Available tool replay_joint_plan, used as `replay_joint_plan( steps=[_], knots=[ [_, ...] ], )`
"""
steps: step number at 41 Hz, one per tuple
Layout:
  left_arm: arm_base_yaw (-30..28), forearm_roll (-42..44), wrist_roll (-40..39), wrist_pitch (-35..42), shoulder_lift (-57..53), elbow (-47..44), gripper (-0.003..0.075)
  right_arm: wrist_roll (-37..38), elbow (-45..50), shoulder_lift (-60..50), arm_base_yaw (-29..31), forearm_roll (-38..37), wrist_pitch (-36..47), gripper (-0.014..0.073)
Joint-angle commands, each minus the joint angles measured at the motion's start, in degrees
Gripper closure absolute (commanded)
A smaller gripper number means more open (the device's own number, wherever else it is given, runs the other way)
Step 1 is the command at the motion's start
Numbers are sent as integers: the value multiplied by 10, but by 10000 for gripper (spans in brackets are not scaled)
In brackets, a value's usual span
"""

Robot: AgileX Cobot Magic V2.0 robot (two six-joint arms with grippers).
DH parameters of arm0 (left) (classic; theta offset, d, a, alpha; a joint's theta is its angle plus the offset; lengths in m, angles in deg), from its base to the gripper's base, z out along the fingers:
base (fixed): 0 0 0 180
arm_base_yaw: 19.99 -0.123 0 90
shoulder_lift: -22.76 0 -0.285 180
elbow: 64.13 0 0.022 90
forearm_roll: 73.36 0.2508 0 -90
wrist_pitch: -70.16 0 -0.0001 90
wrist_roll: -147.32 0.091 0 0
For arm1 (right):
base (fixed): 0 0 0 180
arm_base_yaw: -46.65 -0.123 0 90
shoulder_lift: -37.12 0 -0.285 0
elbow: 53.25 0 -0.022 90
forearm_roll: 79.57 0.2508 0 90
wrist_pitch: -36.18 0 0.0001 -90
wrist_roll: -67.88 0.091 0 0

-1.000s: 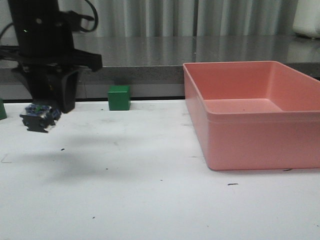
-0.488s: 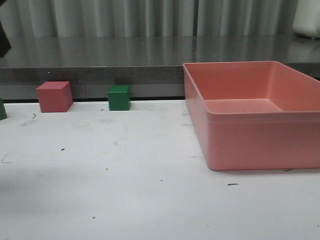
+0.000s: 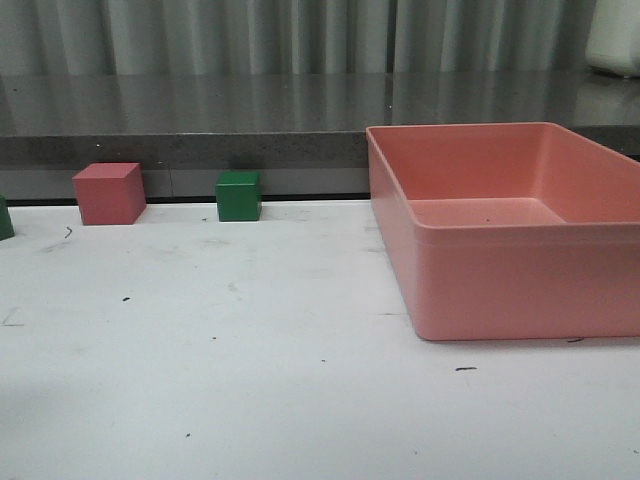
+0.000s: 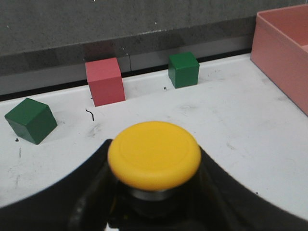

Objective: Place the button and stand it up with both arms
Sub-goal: 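Set the button upright on the table with the left gripper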

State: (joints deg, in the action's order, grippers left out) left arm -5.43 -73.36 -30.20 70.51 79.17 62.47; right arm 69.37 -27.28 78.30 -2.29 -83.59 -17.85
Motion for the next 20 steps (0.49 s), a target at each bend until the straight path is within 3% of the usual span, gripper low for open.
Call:
replay_joint_plan(
  steps=[1, 7, 20],
  knots=[
    [-1, -14, -1, 181, -8, -33, 481, -4, -15, 3, 2, -4, 37, 115],
    [-1, -24, -1, 306, 21, -75, 481, -4, -15, 3, 2, -4, 37, 115],
    [-1, -25, -4, 445, 156, -79, 481, -4, -15, 3, 2, -4, 37, 115]
  ],
)
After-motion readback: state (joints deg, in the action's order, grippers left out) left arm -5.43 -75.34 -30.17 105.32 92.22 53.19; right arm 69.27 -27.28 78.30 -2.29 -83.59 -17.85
